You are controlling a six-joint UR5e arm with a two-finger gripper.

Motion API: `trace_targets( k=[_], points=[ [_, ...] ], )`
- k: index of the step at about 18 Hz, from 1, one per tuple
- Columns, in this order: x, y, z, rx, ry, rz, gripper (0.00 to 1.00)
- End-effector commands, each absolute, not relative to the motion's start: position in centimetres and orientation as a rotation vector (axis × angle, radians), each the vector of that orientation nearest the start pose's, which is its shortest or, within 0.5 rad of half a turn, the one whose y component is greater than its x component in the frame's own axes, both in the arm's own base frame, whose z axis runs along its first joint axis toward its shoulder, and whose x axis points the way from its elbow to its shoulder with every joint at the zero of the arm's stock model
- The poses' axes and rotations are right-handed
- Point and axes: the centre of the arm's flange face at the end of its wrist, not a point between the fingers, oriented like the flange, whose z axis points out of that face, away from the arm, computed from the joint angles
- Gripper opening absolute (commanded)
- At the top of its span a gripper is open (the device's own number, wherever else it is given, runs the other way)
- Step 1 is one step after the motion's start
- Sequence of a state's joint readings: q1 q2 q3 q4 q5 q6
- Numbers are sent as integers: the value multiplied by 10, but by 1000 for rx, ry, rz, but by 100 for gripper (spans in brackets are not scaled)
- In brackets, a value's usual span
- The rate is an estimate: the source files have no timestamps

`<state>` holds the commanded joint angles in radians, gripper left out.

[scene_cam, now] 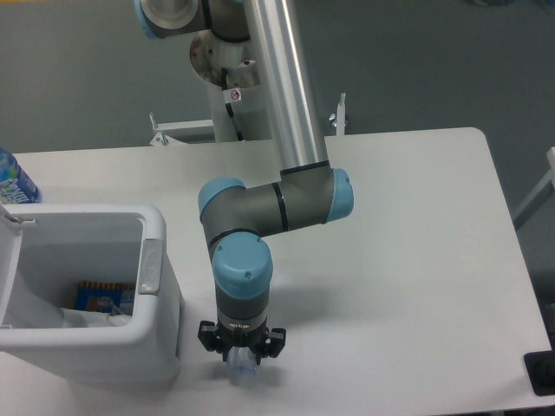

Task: Place the trash in the trash can
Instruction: 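Close the gripper on the bottle's cap end, then lift the bottle and swing it across the table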

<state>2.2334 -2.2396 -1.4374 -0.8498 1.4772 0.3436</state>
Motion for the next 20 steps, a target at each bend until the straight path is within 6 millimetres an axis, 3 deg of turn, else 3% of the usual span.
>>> trace_targets(
  k=[2, 7, 10, 15, 20],
  points=[
    [-335, 654, 225, -2886, -441, 26, 59],
    [-376, 643, 247, -2839, -481, 66, 59],
    [-394, 639, 272, -2801, -472, 108, 59],
    [-439, 642, 376, -2601, -460, 214, 59],
    [-477, 616, 452, -2380, -444, 205, 59]
  ],
)
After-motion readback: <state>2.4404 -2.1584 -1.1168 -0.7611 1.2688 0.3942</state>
